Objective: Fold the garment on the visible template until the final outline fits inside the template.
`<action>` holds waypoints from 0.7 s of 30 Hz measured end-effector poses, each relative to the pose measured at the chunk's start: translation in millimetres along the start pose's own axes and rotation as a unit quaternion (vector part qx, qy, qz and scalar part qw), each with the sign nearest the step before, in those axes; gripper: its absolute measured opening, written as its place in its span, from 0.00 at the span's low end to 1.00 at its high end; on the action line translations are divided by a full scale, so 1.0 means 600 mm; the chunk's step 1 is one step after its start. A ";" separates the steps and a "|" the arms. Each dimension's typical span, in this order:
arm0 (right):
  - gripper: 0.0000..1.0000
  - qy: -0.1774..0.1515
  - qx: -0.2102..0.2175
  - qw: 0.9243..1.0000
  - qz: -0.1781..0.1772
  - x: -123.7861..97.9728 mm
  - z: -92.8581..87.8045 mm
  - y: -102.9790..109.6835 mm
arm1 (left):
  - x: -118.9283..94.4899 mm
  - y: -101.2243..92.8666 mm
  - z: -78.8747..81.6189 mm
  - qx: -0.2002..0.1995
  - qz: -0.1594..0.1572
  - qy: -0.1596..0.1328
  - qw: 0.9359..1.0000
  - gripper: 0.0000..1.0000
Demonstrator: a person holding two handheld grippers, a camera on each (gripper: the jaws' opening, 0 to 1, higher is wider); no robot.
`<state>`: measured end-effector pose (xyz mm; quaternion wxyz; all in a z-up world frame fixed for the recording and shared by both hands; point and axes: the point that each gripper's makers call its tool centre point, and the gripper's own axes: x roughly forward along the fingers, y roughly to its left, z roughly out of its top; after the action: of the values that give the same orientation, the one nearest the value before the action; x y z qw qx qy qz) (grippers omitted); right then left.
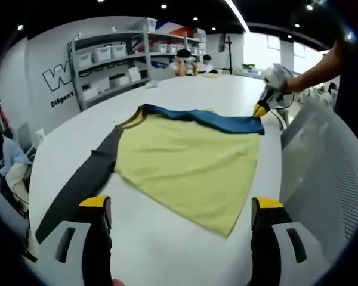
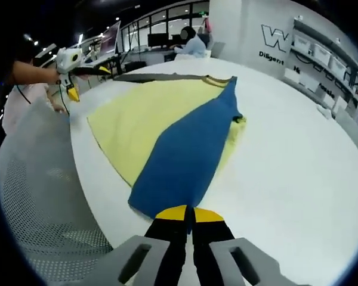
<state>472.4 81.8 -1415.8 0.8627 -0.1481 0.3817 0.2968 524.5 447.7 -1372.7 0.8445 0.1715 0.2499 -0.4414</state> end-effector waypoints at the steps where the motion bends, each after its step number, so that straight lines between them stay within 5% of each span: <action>1: 0.00 -0.005 -0.003 1.000 -0.001 -0.004 0.008 -0.002 | -0.001 0.000 0.001 0.001 0.000 -0.001 1.000 0.96; 7: 0.00 -0.016 -0.006 1.000 -0.001 -0.015 0.030 -0.007 | -0.001 -0.003 0.001 -0.001 0.000 -0.002 1.000 0.96; 13: 0.00 -0.015 0.035 0.999 0.008 -0.017 0.019 -0.003 | -0.003 -0.003 0.000 -0.003 0.000 -0.005 1.000 0.96; 21: 0.00 -0.011 0.019 1.000 -0.020 -0.026 0.015 -0.017 | 0.000 -0.001 0.000 -0.004 -0.001 -0.008 1.000 0.96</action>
<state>475.7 72.2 -1397.9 0.8753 -0.1356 0.3745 0.2741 523.7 447.4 -1372.9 0.8469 0.1646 0.2450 -0.4423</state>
